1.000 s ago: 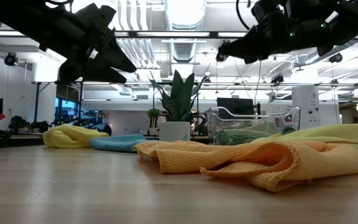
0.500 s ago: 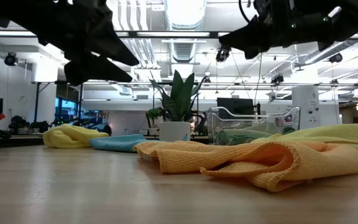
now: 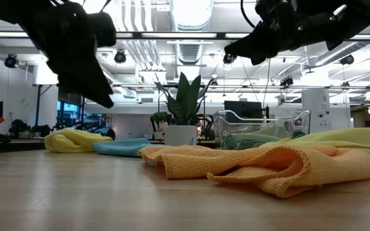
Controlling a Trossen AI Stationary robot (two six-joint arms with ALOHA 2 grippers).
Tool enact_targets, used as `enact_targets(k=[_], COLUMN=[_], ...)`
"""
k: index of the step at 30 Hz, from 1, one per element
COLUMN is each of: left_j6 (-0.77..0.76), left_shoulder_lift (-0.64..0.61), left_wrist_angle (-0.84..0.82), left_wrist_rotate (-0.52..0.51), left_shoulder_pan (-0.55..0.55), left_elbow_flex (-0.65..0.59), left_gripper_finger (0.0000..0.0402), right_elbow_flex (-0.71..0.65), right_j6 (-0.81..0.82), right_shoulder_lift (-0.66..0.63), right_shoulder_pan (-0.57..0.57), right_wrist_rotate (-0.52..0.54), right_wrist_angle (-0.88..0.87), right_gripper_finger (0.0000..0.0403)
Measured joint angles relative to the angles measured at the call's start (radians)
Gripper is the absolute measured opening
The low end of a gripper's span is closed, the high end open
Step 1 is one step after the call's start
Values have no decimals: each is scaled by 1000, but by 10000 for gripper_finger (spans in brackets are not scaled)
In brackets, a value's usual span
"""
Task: Fold microfiber towels
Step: Prepare the blue microfiber towel
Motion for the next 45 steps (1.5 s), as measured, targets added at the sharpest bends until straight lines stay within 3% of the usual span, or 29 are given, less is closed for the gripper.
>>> enact_targets(k=[6,14,18,23,35,39,45], left_j6=[152,222,299,250,145,158,166], left_shoulder_lift=[71,315,441,563,659,657,655], left_wrist_angle=[115,559,542,523,534,530,528], left_wrist_rotate=[-55,-136,-203,-208,-209,-209,-194], left_shoulder_pan=[81,158,212,271,275,274,275], left_elbow_flex=[1,42,136,206,210,210,210], left_gripper_finger=[207,207,207,207,205,174,77], right_elbow_flex=[-1,-1,-1,-3,-8,-8,-8], right_j6=[-35,-97,-94,-71,-13,23,54], right_shoulder_lift=[40,57,57,58,59,59,59], right_shoulder_pan=[-3,-5,-5,-5,-5,-5,-5], right_wrist_rotate=[49,67,70,70,70,70,70], right_wrist_angle=[2,49,61,38,25,22,10], right_gripper_finger=[9,9,9,9,9,9,9])
